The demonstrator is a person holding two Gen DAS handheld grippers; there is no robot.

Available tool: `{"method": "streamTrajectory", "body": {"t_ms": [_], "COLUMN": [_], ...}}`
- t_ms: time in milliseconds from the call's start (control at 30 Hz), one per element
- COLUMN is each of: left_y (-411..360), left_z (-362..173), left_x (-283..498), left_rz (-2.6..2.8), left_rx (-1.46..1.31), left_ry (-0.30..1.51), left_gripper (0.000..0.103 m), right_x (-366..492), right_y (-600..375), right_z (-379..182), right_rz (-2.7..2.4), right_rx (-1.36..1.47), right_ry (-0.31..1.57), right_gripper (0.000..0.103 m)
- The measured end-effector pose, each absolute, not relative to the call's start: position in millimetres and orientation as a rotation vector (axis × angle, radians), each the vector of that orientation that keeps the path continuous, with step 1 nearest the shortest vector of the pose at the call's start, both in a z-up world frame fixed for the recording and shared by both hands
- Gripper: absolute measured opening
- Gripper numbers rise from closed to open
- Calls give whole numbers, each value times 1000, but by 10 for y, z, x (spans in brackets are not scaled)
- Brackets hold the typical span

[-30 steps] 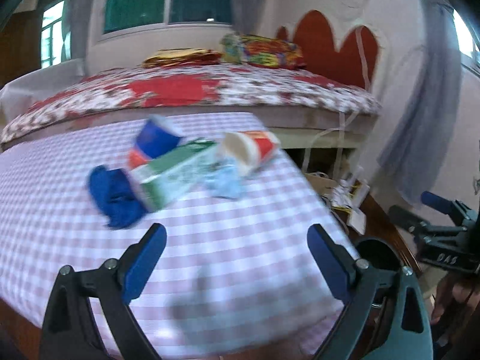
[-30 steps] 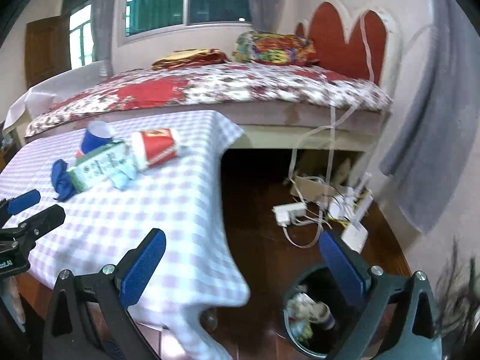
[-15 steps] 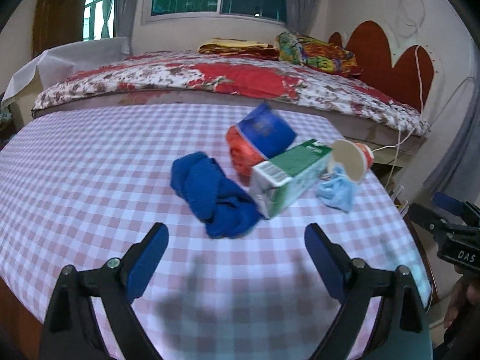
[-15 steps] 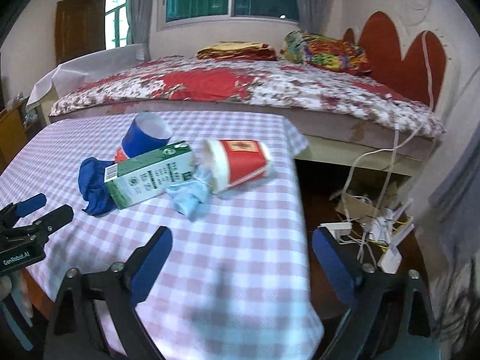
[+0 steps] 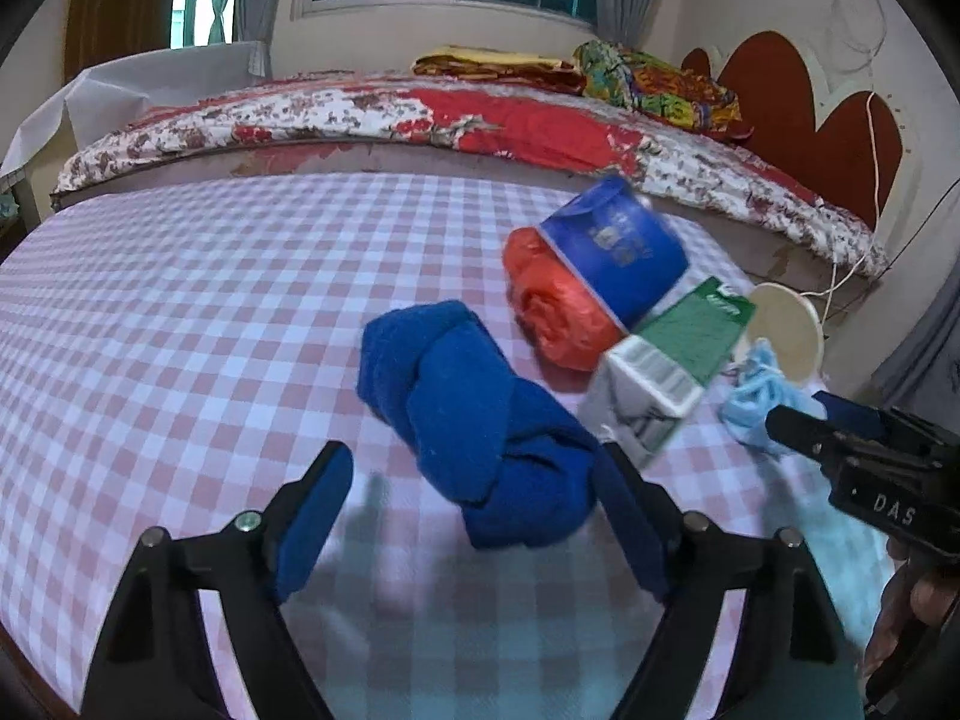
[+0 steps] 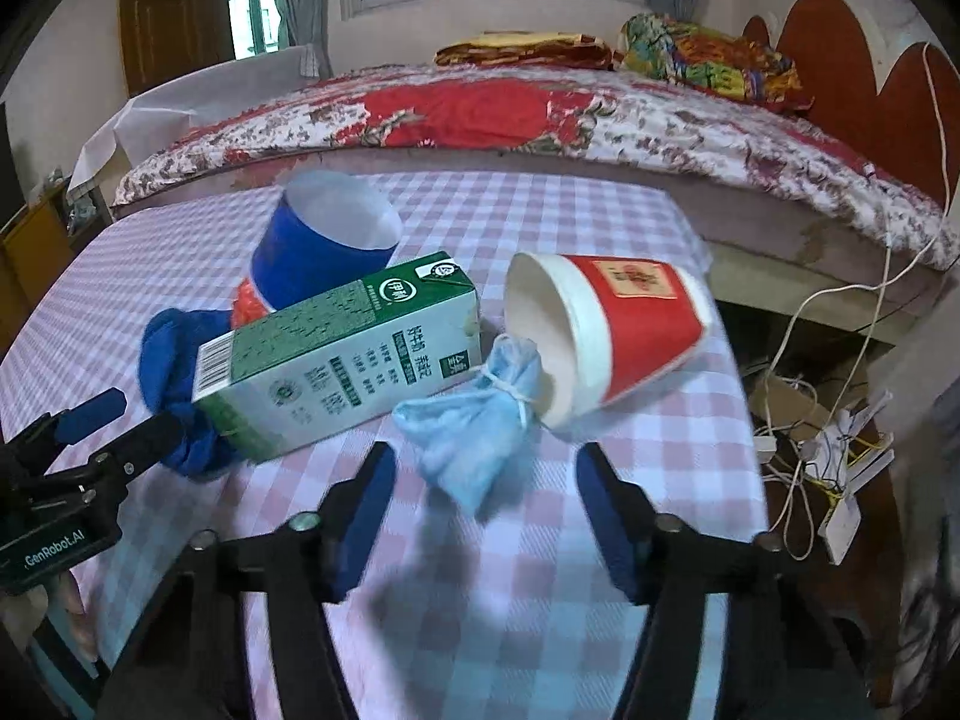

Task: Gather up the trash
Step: 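Grasp the blue cloth with the left tool while the right tool grasps the light-blue mask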

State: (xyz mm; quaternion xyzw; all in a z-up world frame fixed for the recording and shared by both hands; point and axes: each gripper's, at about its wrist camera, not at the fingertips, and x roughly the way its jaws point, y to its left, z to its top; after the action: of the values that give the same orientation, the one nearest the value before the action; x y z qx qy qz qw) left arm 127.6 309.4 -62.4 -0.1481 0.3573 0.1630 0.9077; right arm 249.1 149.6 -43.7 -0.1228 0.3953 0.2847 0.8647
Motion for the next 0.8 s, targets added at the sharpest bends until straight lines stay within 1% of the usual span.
{"method": "streamTrajectory", "body": {"t_ms": [133,167,200,267,300,333,367,400,433,467,500,533,633,700,800], "left_y": [3146,3155,3156,3161,3171,3182,3187,3185,3191,3194,3198,3203,3205,3194,3161], "left_z": [-677,-698,-712,-744,-756,-756,-754,-751,-750,-750,-754,-753,-739,-707,-668], "left_x": [1353,1373,1388,1413,1417,1418,1410,1420,1428,1415,1415,1416,1366,1277,1167], "left_rz": [318,314,309,298,291,288,287,288,285,278,272,264,244,248,254], "left_rx": [-325,-328,-326,-335,-345,-351,-355,-353,-355,-362,-365,-370,-377,-371,-364], "left_ry": [758,768,774,788,795,792,790,790,789,787,787,784,770,750,732], "left_gripper": [82,80,78,75,69,65,63,57,47,39,28,23,18,18,17], "right_x": [2615,2634,2649,2655,2649,2648,2642,2636,2628,2621,2609,2588,2517,2468,2404], "right_y": [1580,1589,1598,1608,1617,1627,1626,1628,1631,1634,1632,1628,1621,1603,1556], "right_z": [-504,-509,-522,-535,-538,-542,-548,-555,-561,-561,-559,-555,-537,-512,-463], "right_rz": [597,598,601,610,615,619,624,629,635,640,649,664,685,696,706], "right_rx": [-249,-247,-243,-240,-242,-243,-241,-239,-238,-238,-235,-232,-239,-240,-239], "right_ry": [857,861,868,875,874,875,877,879,881,881,883,885,875,862,848], "right_gripper": [49,46,41,40,38,37,33,30,28,23,21,20,14,11,10]}}
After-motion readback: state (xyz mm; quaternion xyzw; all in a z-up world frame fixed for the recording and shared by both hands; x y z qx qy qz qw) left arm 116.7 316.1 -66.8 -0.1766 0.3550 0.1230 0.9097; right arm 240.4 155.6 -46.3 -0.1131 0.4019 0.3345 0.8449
